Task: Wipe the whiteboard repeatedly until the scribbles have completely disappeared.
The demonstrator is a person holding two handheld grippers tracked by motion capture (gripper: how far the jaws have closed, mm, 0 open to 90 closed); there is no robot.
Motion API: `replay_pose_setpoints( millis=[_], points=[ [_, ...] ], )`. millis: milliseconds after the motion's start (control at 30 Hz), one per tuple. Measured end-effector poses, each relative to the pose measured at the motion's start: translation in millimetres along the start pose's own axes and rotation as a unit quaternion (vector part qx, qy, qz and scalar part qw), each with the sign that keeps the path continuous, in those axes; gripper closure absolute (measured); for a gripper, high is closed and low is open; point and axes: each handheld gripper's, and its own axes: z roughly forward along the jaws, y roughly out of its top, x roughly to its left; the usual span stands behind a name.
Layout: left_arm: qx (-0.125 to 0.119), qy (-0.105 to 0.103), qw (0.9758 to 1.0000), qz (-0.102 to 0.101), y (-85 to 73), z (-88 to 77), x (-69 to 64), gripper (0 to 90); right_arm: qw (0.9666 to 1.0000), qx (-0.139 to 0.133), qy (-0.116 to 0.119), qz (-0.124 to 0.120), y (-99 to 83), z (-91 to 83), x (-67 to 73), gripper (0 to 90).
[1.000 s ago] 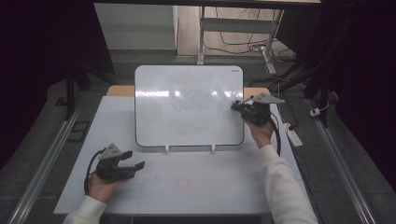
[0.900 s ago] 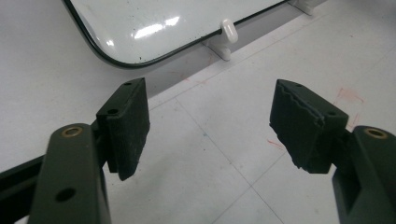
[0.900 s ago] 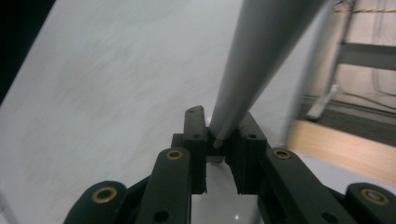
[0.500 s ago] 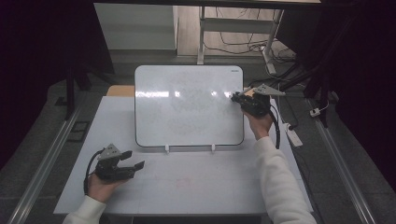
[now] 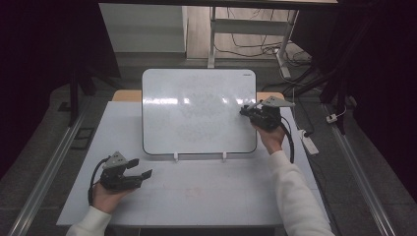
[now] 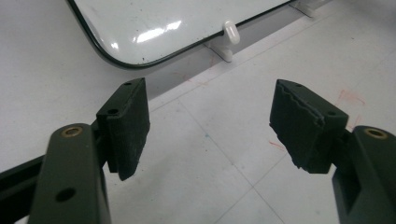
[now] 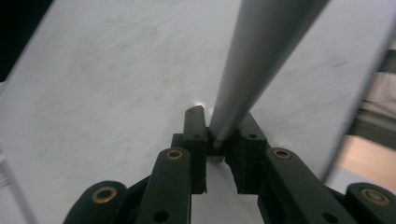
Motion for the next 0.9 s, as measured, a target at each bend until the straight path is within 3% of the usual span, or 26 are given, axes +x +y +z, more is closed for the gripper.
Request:
replay_pose_setpoints(
  millis=[33,133,500,767,800,900],
  points=[
    [0.000,0.000,1.0000,0.000,0.0,0.4,0.2,29.9,0.9997,0.014,0.018,-0.002,-3.2,1.5,4.6,77.6],
    [0.000,-0.001,1.0000,0.002,0.2,0.6,-0.2,29.9,0.9970,0.059,0.039,-0.031,-8.2,0.8,19.3,77.6],
    [-0.006,0.004,1.0000,-0.003,0.1,-1.2,0.5,30.0,0.9954,0.031,0.091,-0.006,-7.7,-18.6,50.6,77.6],
    [-0.012,0.007,0.9999,-0.004,0.3,-2.0,0.8,30.1,0.9900,0.062,0.127,0.009,-17.4,-28.2,82.5,77.5],
    [-0.013,0.007,0.9999,-0.003,0.3,-2.2,0.9,30.1,0.9878,0.073,0.137,0.009,-20.3,-29.6,90.0,77.5],
    [-0.017,0.008,0.9998,-0.003,0.3,-3.0,1.4,30.3,0.9856,0.082,0.148,0.012,-23.9,-30.6,97.4,77.5]
  ],
)
